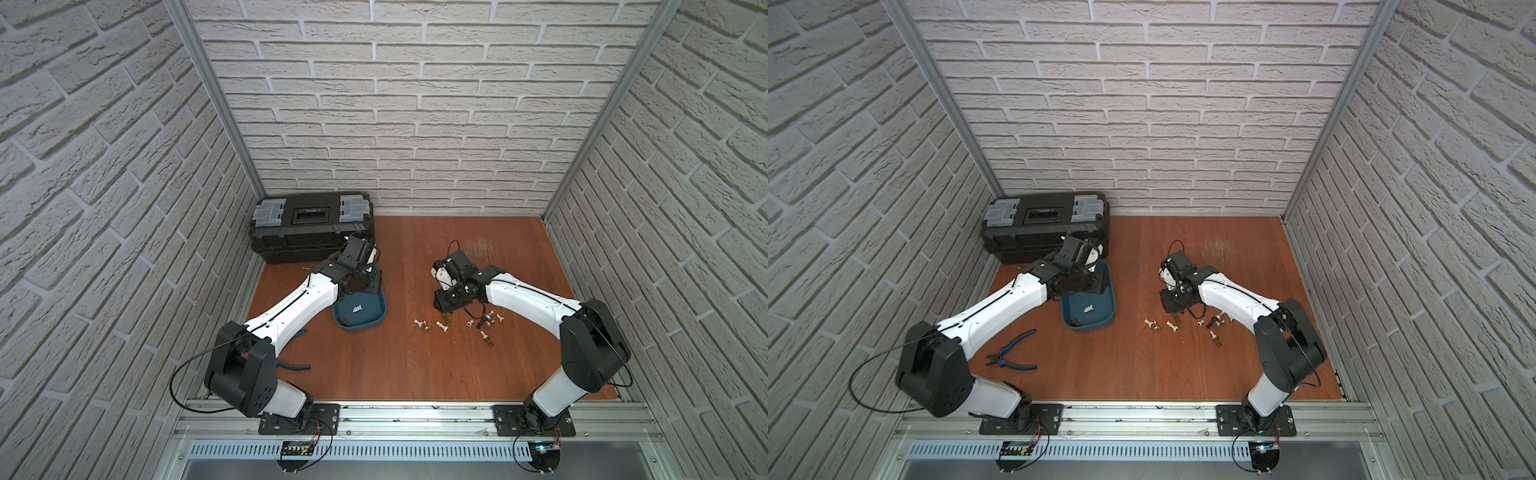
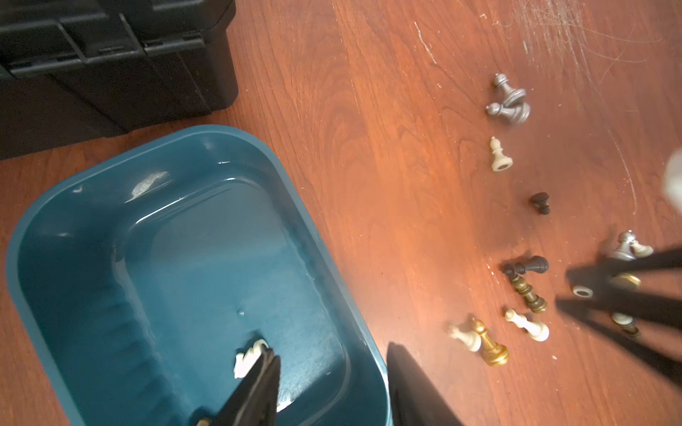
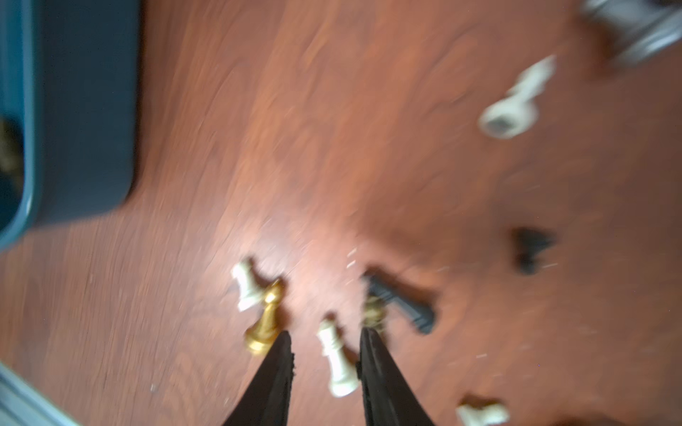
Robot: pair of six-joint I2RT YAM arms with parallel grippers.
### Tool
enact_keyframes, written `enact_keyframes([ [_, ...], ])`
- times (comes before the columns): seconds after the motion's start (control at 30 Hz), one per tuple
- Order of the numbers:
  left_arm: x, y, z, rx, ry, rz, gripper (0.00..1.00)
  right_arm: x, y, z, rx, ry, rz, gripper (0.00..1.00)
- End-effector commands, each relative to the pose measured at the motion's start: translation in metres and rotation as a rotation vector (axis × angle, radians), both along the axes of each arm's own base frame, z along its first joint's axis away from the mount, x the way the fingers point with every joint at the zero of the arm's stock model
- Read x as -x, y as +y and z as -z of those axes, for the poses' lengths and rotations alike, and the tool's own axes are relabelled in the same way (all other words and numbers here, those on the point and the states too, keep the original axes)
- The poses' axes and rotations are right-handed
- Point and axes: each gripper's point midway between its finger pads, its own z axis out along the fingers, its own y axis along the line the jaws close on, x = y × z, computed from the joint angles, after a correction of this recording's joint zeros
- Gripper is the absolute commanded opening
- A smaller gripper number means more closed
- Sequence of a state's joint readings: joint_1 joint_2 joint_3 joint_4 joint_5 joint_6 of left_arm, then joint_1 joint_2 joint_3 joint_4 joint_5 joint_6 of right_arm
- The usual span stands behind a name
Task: Put the chess pieces into the storage box
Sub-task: Place the chess piece in the storage box, then pick up the chess piece at the center of the board.
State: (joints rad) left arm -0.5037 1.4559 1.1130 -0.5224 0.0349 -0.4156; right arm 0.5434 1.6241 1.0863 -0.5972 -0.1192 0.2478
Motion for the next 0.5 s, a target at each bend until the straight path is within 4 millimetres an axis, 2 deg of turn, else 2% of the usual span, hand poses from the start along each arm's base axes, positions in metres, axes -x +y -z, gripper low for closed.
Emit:
enact_keyframes([
  [0.0,0.001,0.006,0.001,0.014,-0.008,-0.024,0.51,0.016,-0.002,0.003,0.02,-0.006,-0.009,0.35],
  [0.1,0.002,0.006,0.003,0.013,-0.001,-0.027,0.51,0.022,-0.004,0.01,0.037,-0.008,-0.004,0.38],
  [0.3,0.006,0.008,0.0,0.011,0.002,-0.027,0.51,0.031,0.019,0.011,0.007,0.002,-0.051,0.42],
  [0.47,0.012,0.015,0.001,0.009,-0.005,-0.039,0.51,0.035,0.028,0.017,0.009,0.013,-0.068,0.52],
])
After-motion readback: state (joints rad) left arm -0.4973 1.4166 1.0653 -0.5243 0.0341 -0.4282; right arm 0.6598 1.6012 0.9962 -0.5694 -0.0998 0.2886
